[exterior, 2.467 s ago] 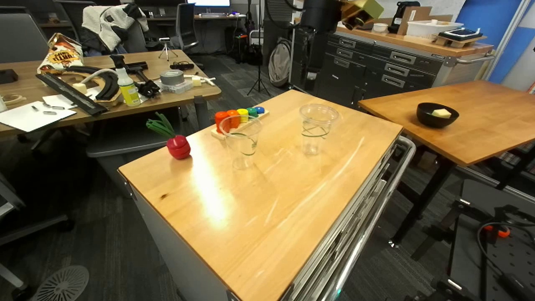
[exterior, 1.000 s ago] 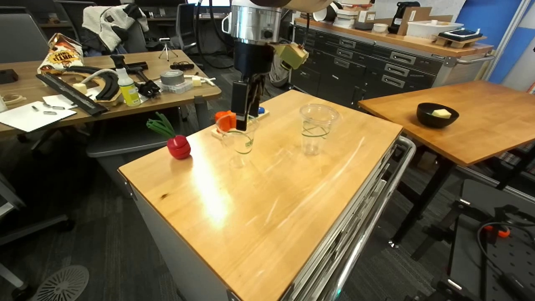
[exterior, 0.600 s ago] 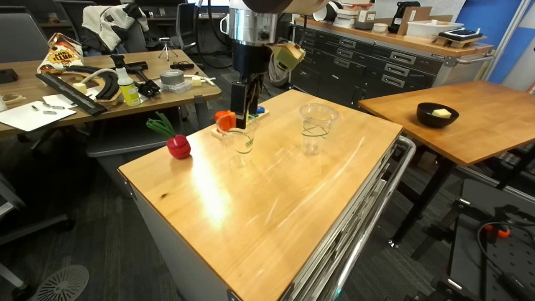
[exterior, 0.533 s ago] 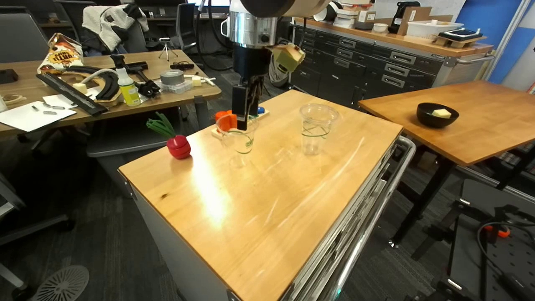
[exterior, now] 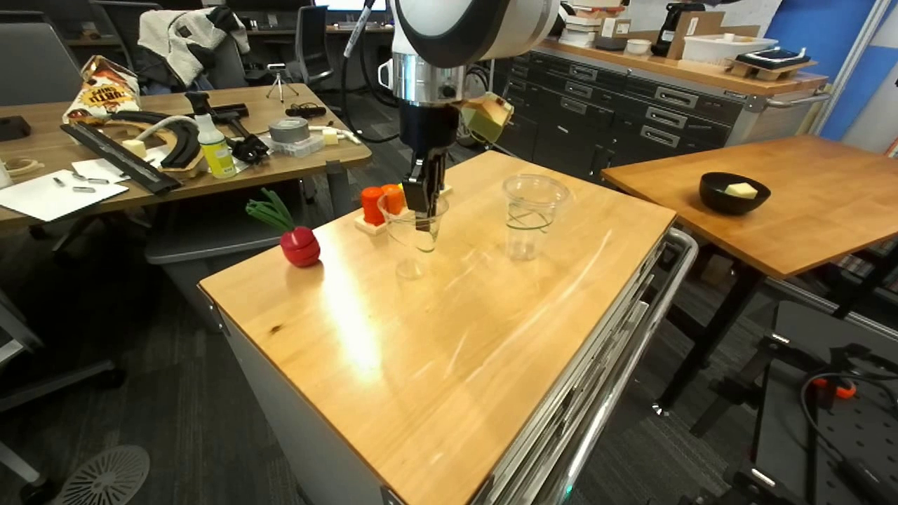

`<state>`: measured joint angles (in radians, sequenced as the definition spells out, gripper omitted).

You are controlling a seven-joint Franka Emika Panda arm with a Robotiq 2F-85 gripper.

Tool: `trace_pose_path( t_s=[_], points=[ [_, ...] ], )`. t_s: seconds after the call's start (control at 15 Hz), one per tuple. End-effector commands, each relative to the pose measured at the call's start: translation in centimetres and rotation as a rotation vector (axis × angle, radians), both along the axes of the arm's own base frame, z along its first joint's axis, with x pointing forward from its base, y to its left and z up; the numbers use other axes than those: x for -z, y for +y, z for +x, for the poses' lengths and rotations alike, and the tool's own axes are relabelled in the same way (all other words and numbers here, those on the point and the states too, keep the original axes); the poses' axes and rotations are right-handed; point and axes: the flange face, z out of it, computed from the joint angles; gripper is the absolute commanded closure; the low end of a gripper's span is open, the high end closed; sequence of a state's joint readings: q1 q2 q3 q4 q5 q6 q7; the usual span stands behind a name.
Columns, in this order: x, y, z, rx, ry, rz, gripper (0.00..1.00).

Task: Pack the cups in the tower form

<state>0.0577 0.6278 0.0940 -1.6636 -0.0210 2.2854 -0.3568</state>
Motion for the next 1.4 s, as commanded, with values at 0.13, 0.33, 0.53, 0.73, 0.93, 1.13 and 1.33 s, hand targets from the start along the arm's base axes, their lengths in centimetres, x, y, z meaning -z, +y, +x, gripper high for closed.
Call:
trace_pose_path(
  t_s=[0.13,0.33,0.53,0.73,0.93,1.13,1.33],
  points=[
    [-3.4,-2.1,0.6,0.012,-0.017,-0.054,1.00],
    [-6.6,-5.5,0.4,0.049,0.000,-0.101,0.99],
    [-11.8,-10.9,-0.9,0.149,0.040,-0.116,0.99],
    [-17.1,-16.1,-2.3,0.244,0.058,-0.061,0.99],
    [-20.9,-20.6,-3.5,0.351,0.049,-0.028,0.99],
    [-21.3,-22.5,-5.0,0.356,0.075,0.017,0.99],
    [-19.5,-22.0,-5.6,0.308,0.102,0.089,0.99]
  ],
)
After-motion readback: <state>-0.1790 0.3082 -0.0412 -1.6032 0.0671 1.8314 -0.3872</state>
